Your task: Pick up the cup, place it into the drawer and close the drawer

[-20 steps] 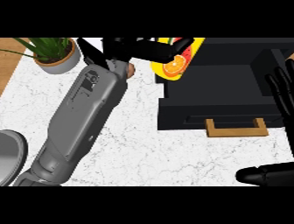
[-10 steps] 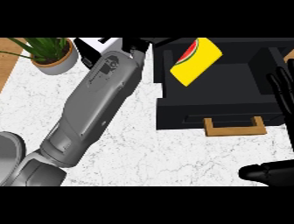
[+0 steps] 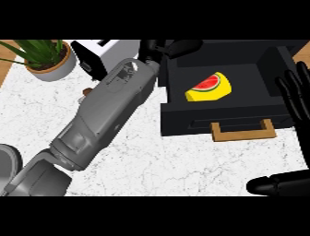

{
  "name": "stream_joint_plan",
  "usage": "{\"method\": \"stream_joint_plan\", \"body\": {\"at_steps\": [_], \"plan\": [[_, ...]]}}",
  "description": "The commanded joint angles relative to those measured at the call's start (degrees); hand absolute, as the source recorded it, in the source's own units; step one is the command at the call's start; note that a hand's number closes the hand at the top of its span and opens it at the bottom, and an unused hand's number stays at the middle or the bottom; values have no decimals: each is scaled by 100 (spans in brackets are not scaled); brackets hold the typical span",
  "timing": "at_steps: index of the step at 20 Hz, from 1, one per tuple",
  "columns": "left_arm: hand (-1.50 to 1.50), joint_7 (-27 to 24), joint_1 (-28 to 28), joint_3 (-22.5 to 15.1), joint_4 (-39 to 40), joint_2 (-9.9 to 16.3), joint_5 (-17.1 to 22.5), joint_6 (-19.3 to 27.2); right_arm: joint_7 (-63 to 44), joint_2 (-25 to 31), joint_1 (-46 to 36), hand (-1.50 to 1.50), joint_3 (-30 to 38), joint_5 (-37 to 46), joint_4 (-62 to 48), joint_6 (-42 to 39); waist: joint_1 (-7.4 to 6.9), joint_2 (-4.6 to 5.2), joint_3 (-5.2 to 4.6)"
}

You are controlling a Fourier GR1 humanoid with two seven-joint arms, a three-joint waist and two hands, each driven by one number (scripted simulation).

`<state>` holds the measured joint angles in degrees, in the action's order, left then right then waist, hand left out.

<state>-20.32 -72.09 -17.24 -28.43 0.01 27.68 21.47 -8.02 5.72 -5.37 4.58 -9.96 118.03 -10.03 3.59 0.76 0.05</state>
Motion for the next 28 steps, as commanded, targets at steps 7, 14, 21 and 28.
{"method": "stream_joint_plan", "body": {"at_steps": [7,14,21,28], "plan": [[150,87,-294,-1180,509,-1,424,305,245,-70,-233,-150,-115,103,-426,-51,143,42,6],[-150,297,-547,-1520,835,-1,511,492,19,-36,-531,-150,-87,-84,-376,-40,228,73,5],[-150,-178,-313,-1452,290,-1,1155,468,144,-157,-151,-150,-110,-375,-243,-186,200,41,3],[-150,-670,-309,-1210,-290,-1,1784,357,-158,101,-119,-150,271,-960,-76,-352,-16,-24,0]]}}
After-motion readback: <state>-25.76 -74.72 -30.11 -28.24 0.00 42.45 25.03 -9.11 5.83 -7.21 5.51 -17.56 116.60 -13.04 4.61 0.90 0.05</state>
